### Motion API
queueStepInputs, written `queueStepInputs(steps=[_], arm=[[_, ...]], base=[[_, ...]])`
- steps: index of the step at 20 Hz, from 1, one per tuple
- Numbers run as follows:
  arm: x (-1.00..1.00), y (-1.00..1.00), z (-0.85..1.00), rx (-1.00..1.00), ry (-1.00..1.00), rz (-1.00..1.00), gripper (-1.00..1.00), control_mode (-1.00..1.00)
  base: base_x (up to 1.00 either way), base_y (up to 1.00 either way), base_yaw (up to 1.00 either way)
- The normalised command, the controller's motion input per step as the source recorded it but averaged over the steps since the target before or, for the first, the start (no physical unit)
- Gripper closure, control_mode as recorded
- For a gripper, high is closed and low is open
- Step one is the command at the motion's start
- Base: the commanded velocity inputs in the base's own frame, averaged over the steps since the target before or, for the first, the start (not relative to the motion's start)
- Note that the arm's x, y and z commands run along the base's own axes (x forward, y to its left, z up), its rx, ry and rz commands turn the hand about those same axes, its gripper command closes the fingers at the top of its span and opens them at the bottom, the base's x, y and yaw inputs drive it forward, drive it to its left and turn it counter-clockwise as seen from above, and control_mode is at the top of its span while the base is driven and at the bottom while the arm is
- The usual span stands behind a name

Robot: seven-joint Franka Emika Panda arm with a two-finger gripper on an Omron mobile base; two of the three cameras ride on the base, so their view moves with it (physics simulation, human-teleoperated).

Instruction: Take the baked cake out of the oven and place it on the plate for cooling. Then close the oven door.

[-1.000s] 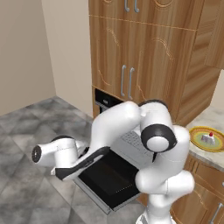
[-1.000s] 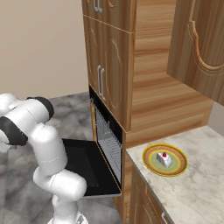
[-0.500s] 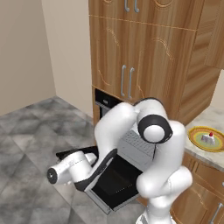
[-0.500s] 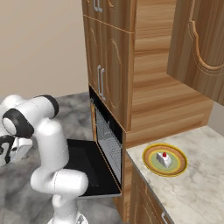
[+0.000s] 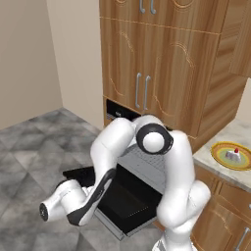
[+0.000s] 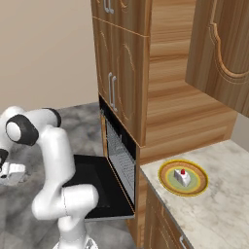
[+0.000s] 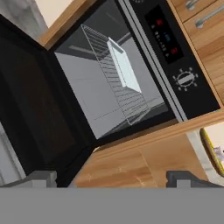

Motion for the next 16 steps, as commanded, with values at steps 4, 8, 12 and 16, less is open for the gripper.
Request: queueStepInputs(steps=[4,8,12,16], arm=[[-0.34,0.6,-0.18,-0.2,-0.09,-0.35,-1.0,-1.0],[-0.07,0.62,-0.29,-0.27,-0.05,-0.35,-1.0,-1.0],[0.0,0.43,-0.42,-0.31,-0.04,-0.31,-1.0,-1.0],[0.0,0.21,-0.51,-0.33,-0.04,-0.23,-1.0,-1.0]], base=[[0.0,0.0,0.0],[0.0,0.0,0.0],[0.0,0.0,0.0],[0.0,0.0,0.0]])
